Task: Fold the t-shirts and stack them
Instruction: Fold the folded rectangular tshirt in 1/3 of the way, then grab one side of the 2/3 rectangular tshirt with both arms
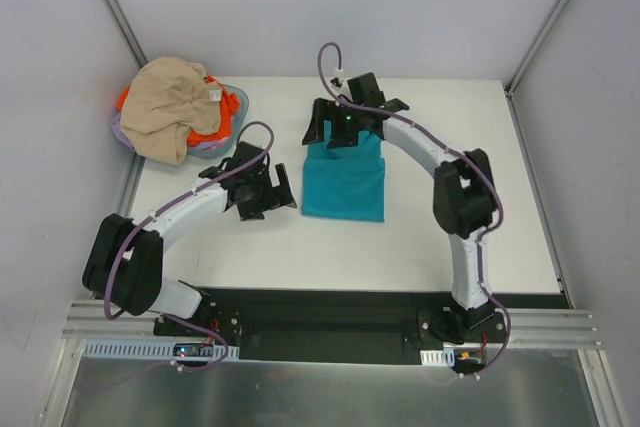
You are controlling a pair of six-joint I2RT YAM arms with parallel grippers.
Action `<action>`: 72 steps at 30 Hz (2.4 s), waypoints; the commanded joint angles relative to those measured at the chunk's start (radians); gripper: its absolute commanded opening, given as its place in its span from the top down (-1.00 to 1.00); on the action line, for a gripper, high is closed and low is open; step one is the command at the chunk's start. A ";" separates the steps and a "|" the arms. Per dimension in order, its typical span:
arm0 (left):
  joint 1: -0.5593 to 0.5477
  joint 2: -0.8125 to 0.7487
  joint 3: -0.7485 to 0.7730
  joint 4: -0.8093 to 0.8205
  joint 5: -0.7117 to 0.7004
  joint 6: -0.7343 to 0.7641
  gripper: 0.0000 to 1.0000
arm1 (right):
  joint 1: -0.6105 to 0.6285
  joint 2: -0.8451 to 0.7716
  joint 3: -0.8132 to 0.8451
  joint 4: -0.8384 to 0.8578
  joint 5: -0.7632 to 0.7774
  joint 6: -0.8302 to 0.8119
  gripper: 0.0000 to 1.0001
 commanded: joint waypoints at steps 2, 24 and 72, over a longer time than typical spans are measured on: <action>-0.001 0.109 0.081 0.053 0.071 -0.016 -0.87 | -0.031 -0.520 -0.289 -0.022 0.166 -0.156 -0.93; -0.003 0.406 0.181 0.123 0.262 -0.030 0.16 | -0.089 -1.134 -1.049 -0.129 0.760 -0.009 -0.93; -0.071 0.141 -0.096 0.142 0.299 -0.025 1.00 | -0.106 -0.896 -1.323 0.179 0.010 0.198 0.99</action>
